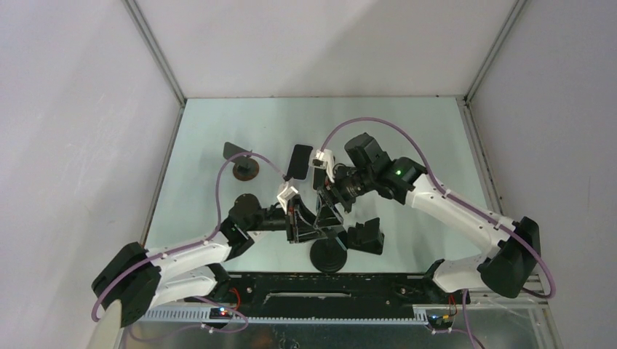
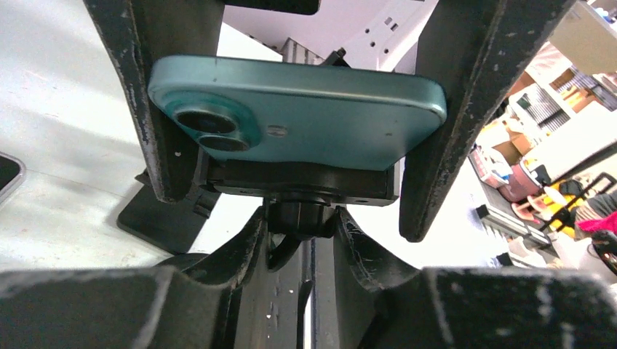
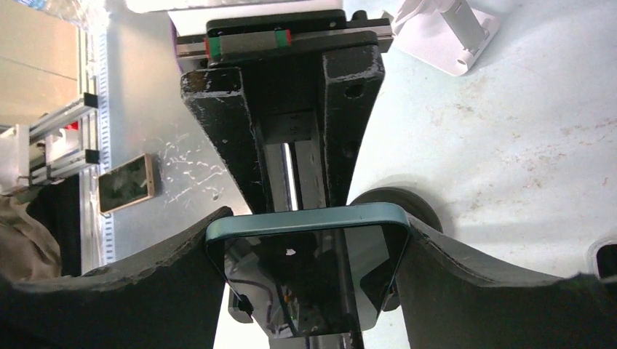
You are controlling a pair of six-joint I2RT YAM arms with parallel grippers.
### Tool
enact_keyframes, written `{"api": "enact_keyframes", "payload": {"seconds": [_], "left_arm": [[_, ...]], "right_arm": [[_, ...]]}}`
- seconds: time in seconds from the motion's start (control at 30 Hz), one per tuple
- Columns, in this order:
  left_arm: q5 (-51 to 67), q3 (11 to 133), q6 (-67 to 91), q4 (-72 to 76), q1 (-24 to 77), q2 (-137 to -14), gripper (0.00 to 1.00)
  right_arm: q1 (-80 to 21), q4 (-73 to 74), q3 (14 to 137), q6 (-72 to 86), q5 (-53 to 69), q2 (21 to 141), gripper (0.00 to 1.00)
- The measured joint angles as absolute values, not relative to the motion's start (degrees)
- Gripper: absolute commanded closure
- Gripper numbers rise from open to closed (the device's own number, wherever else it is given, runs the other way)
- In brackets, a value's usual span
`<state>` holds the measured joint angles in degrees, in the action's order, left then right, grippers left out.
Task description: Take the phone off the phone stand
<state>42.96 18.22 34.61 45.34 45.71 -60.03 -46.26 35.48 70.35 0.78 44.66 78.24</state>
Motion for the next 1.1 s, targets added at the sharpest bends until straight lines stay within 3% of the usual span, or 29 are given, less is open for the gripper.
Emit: {"api": "enact_keyframes", "payload": {"seconds": [0.67, 1.1], "left_arm": [[45.98, 18.04, 33.28, 48.31, 45.89, -60.77, 1.00], [46.00, 17.56, 32.03, 48.53, 45.82, -60.75, 1.00]], "right_arm": [[-51.51, 28.12, 62.81, -2.15, 35.09, 68.88, 1.00], [-57.12, 21.50, 56.88, -2.63, 22.48, 63.40, 0.98]]}}
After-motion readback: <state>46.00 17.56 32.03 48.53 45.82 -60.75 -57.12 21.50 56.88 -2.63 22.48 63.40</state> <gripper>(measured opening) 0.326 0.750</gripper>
